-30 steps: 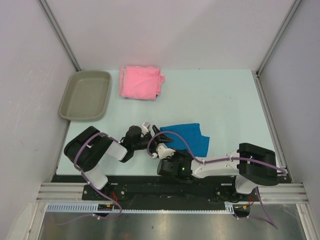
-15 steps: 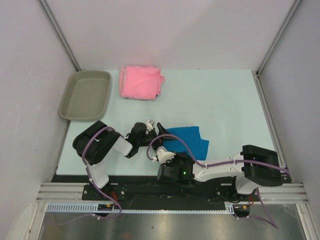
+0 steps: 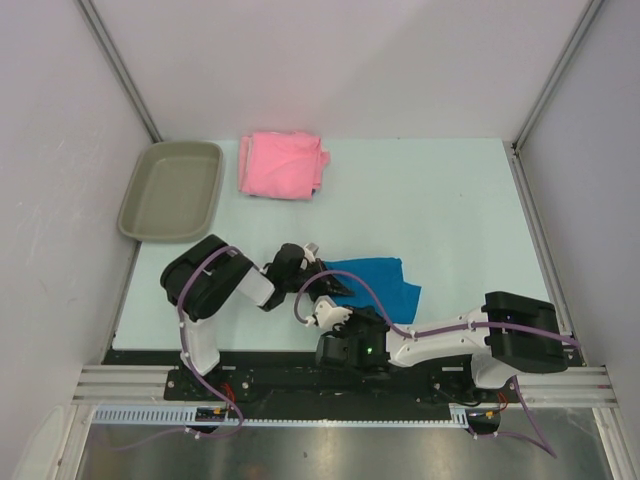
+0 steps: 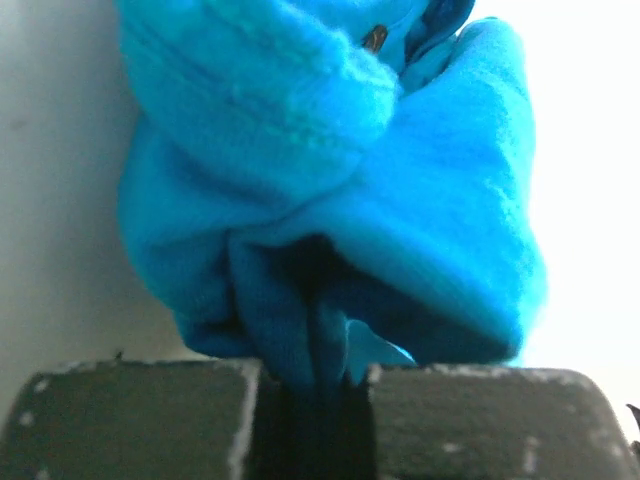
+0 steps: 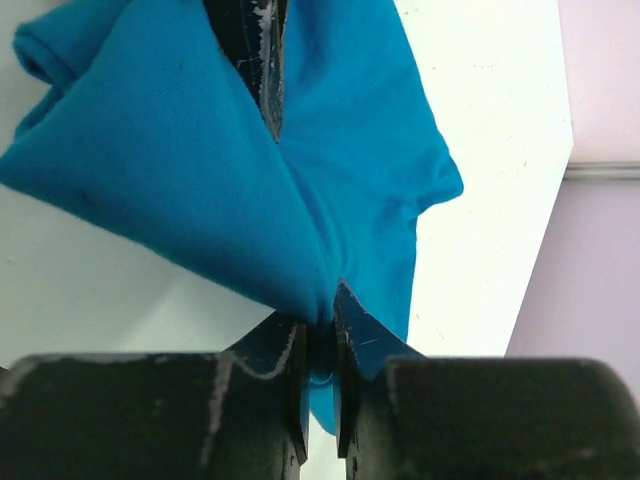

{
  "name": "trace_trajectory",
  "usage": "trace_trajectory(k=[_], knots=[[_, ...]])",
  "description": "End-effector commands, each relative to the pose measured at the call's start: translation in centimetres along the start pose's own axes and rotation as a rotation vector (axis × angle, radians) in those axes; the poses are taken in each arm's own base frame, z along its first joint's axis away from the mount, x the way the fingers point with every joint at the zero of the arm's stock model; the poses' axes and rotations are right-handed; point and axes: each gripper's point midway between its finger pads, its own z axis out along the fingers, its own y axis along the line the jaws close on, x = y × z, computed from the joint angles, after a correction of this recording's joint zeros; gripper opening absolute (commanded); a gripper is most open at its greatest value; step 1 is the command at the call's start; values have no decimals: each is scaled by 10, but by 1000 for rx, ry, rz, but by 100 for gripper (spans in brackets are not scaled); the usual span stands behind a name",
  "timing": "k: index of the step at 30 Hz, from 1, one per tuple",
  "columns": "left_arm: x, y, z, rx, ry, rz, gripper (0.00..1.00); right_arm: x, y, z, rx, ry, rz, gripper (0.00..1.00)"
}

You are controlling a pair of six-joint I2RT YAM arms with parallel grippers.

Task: Fold and stack the t-shirts
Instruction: Neatly place the folded tshirt to the corner

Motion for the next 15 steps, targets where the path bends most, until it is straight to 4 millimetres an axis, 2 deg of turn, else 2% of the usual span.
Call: trace_trajectory(k=[1,2,3,4,5,7,11,12,14,15], knots=[[-7,-14,9,0,14,82,0,-15,-12,-9,47,-42,95,17],[-9,-15,9,-5,14,108,0,-14,-13,-10,52,-40,108,31],[-14,-23,11,-11,11,120,0,-15,-12,-12,49,-42,124,54],[-18,-25,12,-23,9,134,0,-17,-13,-13,46,-44,141,87],[-26,-28,11,-33,-1,177,0,-15,-14,-15,50,-37,176,99],[-38,-44,12,-51,-10,202,0,-19,-23,-19,73,-45,248,100],[-69,-72,7,-68,-36,304,0,-13,-45,-30,125,-51,464,100],[-76,-91,8,-64,-35,326,0,-13,-47,-31,129,-58,540,100],[-89,-102,10,-65,-37,380,0,-10,-59,-35,148,-63,609,100],[-97,-124,9,-56,-41,409,0,-10,-62,-34,159,-63,675,100]])
